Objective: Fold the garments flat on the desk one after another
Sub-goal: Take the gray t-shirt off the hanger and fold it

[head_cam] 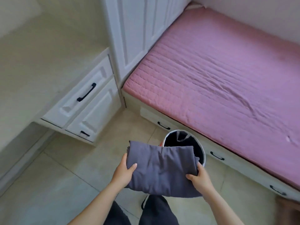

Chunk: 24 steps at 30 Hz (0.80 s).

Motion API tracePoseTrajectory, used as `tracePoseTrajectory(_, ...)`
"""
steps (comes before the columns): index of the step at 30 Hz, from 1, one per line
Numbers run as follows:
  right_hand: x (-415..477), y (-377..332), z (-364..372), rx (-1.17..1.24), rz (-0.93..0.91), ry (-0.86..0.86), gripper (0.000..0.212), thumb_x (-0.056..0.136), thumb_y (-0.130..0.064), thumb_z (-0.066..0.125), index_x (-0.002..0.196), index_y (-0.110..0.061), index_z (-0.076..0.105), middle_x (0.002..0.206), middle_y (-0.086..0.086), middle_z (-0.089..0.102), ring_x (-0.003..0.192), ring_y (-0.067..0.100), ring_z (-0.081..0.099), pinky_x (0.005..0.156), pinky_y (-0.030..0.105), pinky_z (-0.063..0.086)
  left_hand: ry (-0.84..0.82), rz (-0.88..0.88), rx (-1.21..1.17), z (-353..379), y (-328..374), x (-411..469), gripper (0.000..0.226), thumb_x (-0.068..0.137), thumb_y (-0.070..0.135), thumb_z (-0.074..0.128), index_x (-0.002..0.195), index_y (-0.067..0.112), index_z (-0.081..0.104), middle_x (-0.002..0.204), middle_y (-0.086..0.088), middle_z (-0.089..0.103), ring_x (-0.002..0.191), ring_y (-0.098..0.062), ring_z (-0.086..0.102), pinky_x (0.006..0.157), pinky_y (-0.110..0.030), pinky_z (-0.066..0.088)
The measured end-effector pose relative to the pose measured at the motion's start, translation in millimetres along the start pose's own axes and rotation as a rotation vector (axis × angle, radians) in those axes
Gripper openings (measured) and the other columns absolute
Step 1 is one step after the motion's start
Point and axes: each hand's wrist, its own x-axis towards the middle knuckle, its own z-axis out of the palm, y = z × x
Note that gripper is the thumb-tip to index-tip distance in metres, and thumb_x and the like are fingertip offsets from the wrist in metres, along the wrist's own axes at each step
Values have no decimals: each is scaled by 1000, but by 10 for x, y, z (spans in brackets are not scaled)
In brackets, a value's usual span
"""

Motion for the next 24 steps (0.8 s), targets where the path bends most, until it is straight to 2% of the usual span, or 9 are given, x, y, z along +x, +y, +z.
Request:
tracePoseTrajectory(5, 587, 619, -472, 129, 127, 125, 42, 82, 9, 56, 112, -20, 53, 101, -3, 63, 99, 21, 58, 68, 24, 42, -97, 8, 150, 974, 403, 625, 62, 94, 35, 55, 148, 34, 23, 138, 10, 51, 120, -21, 55, 97, -39, 47)
tracePoseTrajectory(9, 1163, 965, -558, 233, 187, 229, 43, 83, 9, 54, 113, -22, 52, 100, -6, 63, 92, 10, 59, 67, 23, 43, -33, 26, 251, 1621, 600, 1174, 59, 97, 36, 49, 149, 35, 21, 143, 8, 47, 122, -25, 53, 96, -36, 46)
tracePoseTrajectory(11, 1563, 1208, -520, 285, 236, 308, 38, 84, 7, 54, 111, -20, 52, 97, -5, 63, 91, 14, 61, 66, 26, 45, -3, 48, 325, 1986, 638, 1537, 57, 99, 36, 46, 149, 33, 21, 143, 6, 48, 121, -27, 53, 91, -34, 46)
tracePoseTrajectory(13, 1969, 1444, -405, 317, 266, 380, 35, 85, 3, 56, 111, -19, 53, 97, -4, 64, 94, 21, 62, 72, 33, 50, -2, 74, 367, 2297, 628, 1906, 57, 99, 36, 45, 150, 32, 20, 144, 2, 46, 124, -28, 51, 94, -35, 45)
tracePoseTrajectory(15, 2329, 1643, -294, 332, 275, 423, 36, 88, -1, 56, 120, -17, 52, 107, -2, 64, 100, 23, 61, 81, 39, 51, 11, 79, 393, 2566, 592, 2237, 57, 100, 36, 43, 151, 30, 18, 146, 0, 45, 126, -28, 48, 89, -30, 41)
tracePoseTrajectory(17, 2781, 1985, -125, 357, 280, 457, 41, 91, -3, 54, 129, -18, 49, 115, -3, 61, 103, 20, 58, 84, 34, 48, 33, 74, 427, 2929, 399, 2652, 55, 101, 33, 41, 152, 27, 19, 144, -1, 46, 124, -28, 50, 82, -27, 36)
tracePoseTrajectory(19, 3127, 2271, 31, 396, 287, 472, 47, 93, -4, 50, 134, -26, 46, 117, -8, 59, 105, 15, 56, 88, 32, 46, 48, 84, 467, 3197, 219, 2972, 52, 102, 30, 39, 151, 26, 21, 142, 2, 49, 121, -26, 52, 82, -28, 38)
tracePoseTrajectory(21, 3389, 2579, 213, 417, 328, 478, 48, 93, -4, 49, 136, -27, 45, 121, -9, 59, 110, 14, 56, 96, 36, 46, 54, 98, 512, 3398, -33, 3242, 49, 102, 24, 39, 149, 27, 24, 136, 2, 54, 117, -24, 55, 86, -31, 43)
tracePoseTrajectory(24, 3785, 3067, 515, 457, 449, 492, 48, 92, -6, 50, 138, -17, 44, 134, 3, 56, 124, 23, 51, 106, 44, 41, 88, 53, 578, 3591, -460, 3688, 49, 100, 14, 38, 147, 21, 27, 129, -10, 57, 114, -34, 55, 92, -42, 44)
